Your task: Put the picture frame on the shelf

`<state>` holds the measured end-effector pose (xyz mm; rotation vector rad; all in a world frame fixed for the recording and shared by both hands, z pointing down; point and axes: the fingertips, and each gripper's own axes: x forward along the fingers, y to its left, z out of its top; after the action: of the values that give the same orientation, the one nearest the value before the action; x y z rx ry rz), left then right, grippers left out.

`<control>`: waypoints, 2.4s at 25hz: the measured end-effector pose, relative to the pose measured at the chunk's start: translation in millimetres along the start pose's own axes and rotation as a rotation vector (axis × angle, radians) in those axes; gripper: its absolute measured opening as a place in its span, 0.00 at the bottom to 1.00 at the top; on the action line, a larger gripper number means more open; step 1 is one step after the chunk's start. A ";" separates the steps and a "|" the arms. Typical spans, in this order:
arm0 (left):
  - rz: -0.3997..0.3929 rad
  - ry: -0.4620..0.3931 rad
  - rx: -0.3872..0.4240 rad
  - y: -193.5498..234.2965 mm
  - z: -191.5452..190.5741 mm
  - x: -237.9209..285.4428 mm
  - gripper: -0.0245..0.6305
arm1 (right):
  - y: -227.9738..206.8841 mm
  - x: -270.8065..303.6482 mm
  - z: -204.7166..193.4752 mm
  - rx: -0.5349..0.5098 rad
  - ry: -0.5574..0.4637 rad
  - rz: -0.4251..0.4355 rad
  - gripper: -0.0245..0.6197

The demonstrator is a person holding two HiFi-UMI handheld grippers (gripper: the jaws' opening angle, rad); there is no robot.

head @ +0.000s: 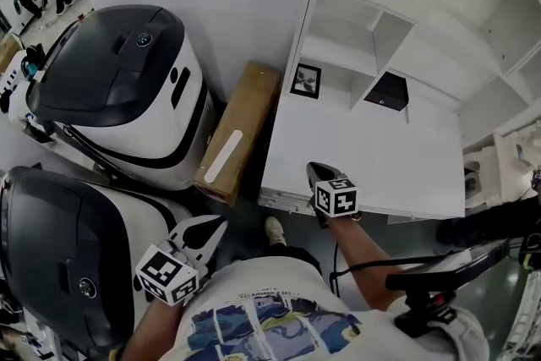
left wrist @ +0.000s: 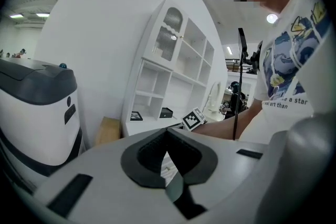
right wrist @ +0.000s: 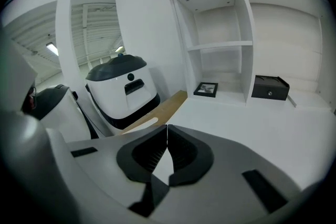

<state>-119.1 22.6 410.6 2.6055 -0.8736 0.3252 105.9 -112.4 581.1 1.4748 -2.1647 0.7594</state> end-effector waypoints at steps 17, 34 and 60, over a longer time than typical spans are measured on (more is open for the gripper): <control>-0.074 0.005 0.001 -26.7 -36.7 -45.8 0.06 | 113.2 -84.2 -42.7 -0.167 -0.015 0.091 0.08; -0.094 0.002 -0.016 -43.5 -63.2 -59.7 0.06 | 173.1 -125.6 -65.4 -0.316 -0.029 0.167 0.08; -0.084 0.011 -0.032 -38.6 -75.0 -73.3 0.06 | 206.9 -124.5 -65.6 -0.382 -0.025 0.214 0.08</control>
<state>-159.9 121.2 443.8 2.5992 -0.7573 0.2993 -41.1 78.4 513.2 1.0781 -2.3493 0.3625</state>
